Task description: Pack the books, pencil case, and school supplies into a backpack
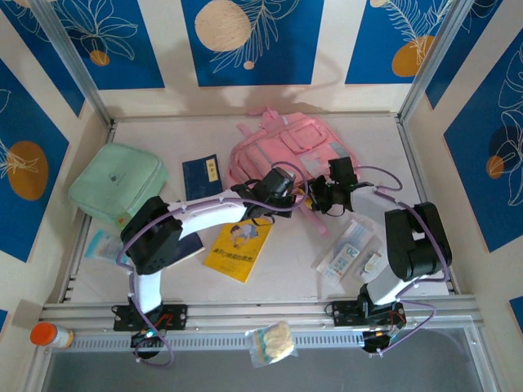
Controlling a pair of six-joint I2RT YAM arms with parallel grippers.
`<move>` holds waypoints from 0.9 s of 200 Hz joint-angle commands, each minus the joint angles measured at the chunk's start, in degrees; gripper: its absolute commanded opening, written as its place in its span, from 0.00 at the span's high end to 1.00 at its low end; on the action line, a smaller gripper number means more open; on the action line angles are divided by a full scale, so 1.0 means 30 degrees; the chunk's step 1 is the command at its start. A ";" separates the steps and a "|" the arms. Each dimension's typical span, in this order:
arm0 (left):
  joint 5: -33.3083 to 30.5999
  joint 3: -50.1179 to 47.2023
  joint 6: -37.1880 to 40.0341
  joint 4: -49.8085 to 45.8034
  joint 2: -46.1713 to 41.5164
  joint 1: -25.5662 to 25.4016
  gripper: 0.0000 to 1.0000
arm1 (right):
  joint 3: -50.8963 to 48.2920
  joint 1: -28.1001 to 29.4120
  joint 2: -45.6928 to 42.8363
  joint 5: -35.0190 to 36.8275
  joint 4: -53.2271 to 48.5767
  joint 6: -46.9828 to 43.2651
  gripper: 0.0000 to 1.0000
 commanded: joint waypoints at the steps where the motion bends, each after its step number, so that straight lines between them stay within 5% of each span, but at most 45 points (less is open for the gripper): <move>1: 0.0259 0.0871 0.0599 -0.0072 -0.1005 0.0048 1.00 | 0.1251 -0.0334 -0.0022 0.0957 -0.0903 -0.1923 0.70; 43: -0.1225 -0.0590 0.2151 -0.1409 -0.2656 0.0519 1.00 | 0.2228 -0.2434 -0.0941 0.0959 -0.4035 -0.5756 0.94; 112: 0.1769 -0.2728 0.3326 -0.2469 -0.3889 0.2562 1.00 | 0.5551 -0.4894 0.0212 0.0211 -0.5785 -0.9726 0.97; 146: 0.3284 -0.1569 0.2242 -0.1089 -0.2827 0.1718 1.00 | 0.7041 -0.4899 0.1436 -0.0519 -0.6528 -0.9734 0.77; 180: 0.3203 -0.0688 0.1246 -0.0658 -0.1873 0.1514 1.00 | 0.5856 -0.4931 -0.0114 -0.1112 -0.7278 -0.9183 0.43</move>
